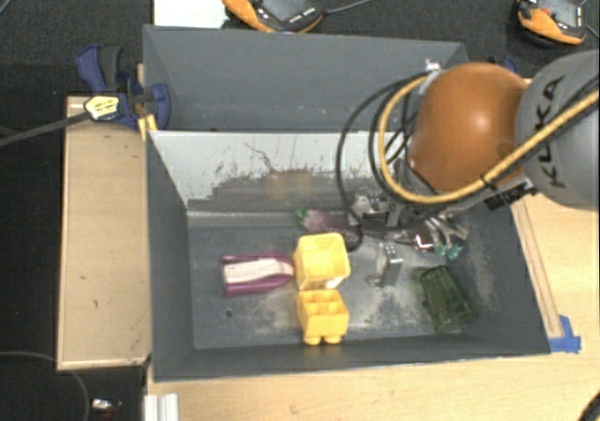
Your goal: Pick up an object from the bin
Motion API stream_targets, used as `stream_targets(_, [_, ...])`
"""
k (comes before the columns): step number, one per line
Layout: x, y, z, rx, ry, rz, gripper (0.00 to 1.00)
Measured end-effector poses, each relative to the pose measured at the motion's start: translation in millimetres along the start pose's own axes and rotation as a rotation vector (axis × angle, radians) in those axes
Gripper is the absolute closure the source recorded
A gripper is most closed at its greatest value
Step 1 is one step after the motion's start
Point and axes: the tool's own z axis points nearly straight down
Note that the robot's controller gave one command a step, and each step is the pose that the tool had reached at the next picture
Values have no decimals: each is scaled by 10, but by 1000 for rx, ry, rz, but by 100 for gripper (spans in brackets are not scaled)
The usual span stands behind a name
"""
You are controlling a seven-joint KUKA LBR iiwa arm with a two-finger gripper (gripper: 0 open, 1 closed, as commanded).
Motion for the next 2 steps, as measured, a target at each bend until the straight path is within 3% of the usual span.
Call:
stream_targets(1, [-8, 40, 237, -1, 7, 8, 0])
stream_targets(2, [340, 280, 631, -1, 3, -326, 0])
